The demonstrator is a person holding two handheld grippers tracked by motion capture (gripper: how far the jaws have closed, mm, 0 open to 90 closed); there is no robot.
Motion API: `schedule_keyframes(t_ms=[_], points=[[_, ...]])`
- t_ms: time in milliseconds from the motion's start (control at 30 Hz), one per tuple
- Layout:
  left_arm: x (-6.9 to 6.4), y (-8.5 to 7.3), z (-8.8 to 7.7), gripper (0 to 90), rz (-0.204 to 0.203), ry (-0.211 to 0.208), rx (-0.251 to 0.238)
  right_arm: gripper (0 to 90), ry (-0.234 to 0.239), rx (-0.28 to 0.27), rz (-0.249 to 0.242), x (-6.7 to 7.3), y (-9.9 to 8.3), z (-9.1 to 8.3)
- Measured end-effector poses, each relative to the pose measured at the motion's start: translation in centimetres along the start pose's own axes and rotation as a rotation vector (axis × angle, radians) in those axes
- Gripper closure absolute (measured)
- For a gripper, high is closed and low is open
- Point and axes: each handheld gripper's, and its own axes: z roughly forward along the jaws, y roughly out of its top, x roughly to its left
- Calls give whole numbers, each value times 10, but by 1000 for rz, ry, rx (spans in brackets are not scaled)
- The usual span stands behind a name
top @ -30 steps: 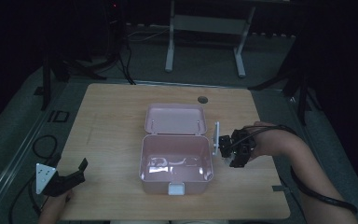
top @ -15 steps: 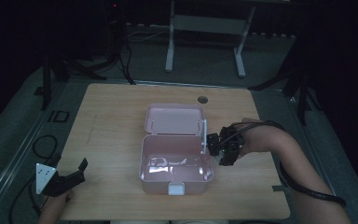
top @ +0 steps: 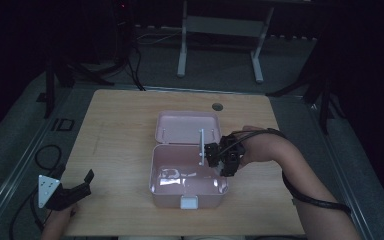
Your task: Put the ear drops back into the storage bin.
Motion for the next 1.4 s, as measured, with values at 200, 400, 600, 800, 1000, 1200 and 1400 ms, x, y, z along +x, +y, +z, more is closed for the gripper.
schedule_keyframes(t_ms=[200, 400, 600, 800, 1000, 1200, 1400], points=[[0, 0, 0, 4, 2, 0, -1, 596, -2, 15, 7, -4, 7, 12], [0, 0, 0, 4, 2, 0, -1, 595, 1, 21, -1, -4, 14, 23], [0, 0, 0, 4, 3, 0, -1, 596, 10, 22, 12, -7, 20, 38], [0, 0, 0, 4, 2, 0, -1, 595, 19, 32, 15, -9, 24, 50], [0, 0, 0, 4, 2, 1, -1, 596, 31, 48, 23, -10, 32, 67], [0, 0, 0, 4, 2, 0, 0, 596, 54, 68, 17, -10, 37, 83], [0, 0, 0, 4, 2, 0, -1, 596, 78, 80, 12, -9, 40, 95]])
